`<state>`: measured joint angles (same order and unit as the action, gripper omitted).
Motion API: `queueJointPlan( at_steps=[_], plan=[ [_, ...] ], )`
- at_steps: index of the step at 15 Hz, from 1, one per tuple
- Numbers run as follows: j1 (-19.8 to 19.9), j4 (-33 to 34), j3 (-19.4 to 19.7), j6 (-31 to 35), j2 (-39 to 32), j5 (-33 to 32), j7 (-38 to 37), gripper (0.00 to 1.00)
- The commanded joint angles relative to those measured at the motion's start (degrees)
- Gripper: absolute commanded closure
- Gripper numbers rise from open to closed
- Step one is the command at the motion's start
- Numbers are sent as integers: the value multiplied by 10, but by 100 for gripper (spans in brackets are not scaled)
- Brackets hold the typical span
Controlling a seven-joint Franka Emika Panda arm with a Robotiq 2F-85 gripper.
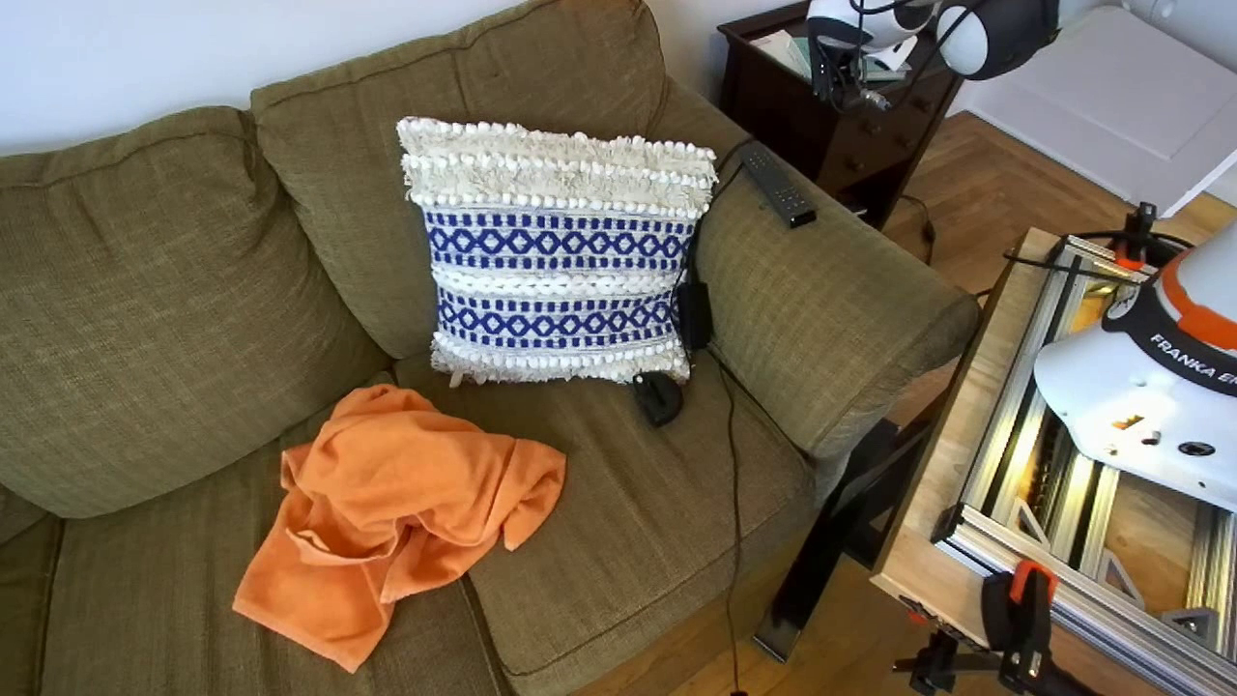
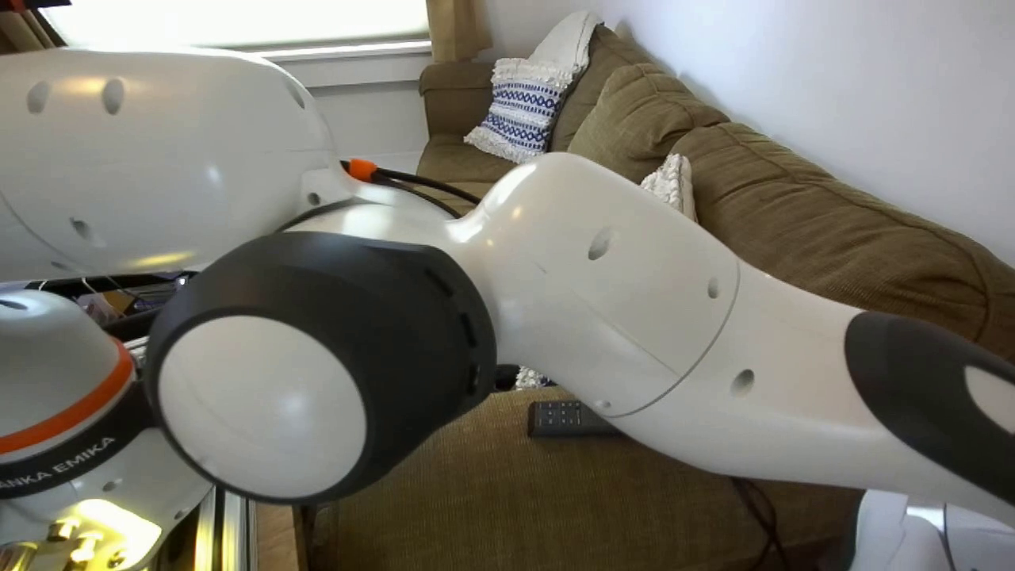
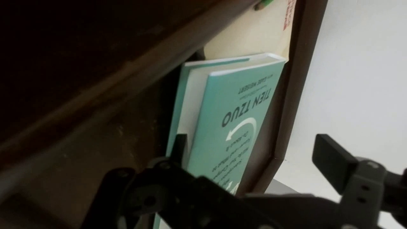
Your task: Pick up the book and place it on the side table to the right
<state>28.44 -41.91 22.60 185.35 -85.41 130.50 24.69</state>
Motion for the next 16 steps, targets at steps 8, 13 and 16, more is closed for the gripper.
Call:
queueJointPlan(
  at_steps=[8, 13, 16],
  plan=[
    [-11, -91, -20, -91, 99, -185, 37, 0],
    [-40, -224, -7, -165, 188, -281, 71, 0],
    [-54, -287, -13, -193, 248, -273, 162, 0]
  ],
)
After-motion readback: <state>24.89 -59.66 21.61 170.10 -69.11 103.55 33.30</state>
